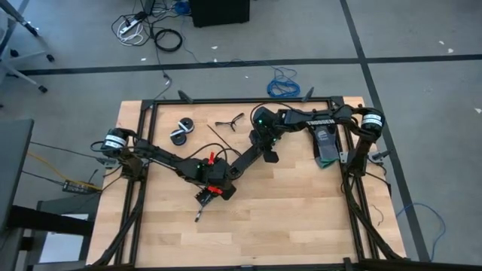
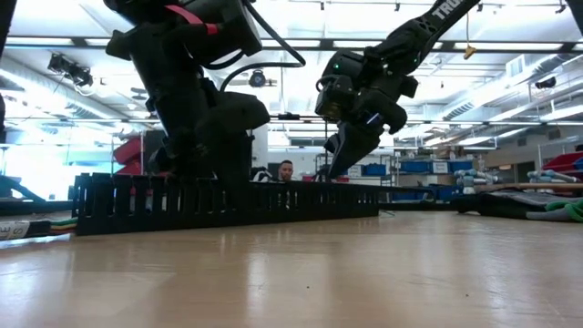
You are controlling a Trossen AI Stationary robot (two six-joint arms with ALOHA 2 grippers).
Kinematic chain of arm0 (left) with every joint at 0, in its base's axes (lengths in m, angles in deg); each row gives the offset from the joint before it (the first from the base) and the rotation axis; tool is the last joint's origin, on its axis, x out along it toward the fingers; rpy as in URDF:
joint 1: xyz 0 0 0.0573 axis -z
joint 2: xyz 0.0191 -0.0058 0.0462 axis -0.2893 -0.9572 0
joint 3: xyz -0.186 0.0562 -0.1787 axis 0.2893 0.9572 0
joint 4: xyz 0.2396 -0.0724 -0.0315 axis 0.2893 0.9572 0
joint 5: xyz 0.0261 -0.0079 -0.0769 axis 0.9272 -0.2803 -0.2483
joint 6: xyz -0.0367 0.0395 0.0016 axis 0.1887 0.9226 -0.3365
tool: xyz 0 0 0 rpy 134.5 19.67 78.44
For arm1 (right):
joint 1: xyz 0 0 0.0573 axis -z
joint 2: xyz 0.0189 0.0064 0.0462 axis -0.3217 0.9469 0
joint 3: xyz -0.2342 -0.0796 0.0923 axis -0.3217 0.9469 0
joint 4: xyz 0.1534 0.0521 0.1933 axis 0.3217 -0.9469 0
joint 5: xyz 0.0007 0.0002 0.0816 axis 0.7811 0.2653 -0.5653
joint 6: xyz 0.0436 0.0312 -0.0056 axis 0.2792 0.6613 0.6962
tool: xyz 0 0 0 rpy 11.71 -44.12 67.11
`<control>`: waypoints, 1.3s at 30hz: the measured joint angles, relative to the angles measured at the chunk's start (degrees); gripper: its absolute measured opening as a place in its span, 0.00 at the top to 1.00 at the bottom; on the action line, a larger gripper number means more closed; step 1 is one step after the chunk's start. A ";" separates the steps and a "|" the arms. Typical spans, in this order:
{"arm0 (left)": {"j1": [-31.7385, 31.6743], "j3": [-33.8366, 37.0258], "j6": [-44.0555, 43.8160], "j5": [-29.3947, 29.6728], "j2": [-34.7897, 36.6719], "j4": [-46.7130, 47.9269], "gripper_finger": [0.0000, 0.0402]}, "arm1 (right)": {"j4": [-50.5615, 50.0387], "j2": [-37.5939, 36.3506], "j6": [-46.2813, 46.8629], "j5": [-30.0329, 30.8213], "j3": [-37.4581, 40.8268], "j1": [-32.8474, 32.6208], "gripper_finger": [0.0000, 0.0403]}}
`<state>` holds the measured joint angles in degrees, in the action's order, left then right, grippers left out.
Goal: Ziptie cables
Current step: Insert the black cover of the black cable duct
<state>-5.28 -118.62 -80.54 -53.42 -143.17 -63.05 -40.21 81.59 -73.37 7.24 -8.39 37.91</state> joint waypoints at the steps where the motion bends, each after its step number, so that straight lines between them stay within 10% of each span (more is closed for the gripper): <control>1: 0.02 0.00 0.06 -0.03 -0.01 -0.03 0.40 | -0.14 0.24 -0.08 0.00 0.08 0.08 1.00; 21: -0.03 0.17 0.52 -0.22 -0.02 -0.60 0.39 | 4.14 4.57 3.60 -1.54 0.09 -2.14 1.00; 39: 0.99 -7.08 1.60 -1.30 0.79 5.08 0.16 | 2.91 4.68 4.47 -2.69 0.15 -0.97 1.00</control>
<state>-4.29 -125.70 -78.94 -54.72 -142.39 -57.98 -37.29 86.27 -68.90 4.54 -8.24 36.94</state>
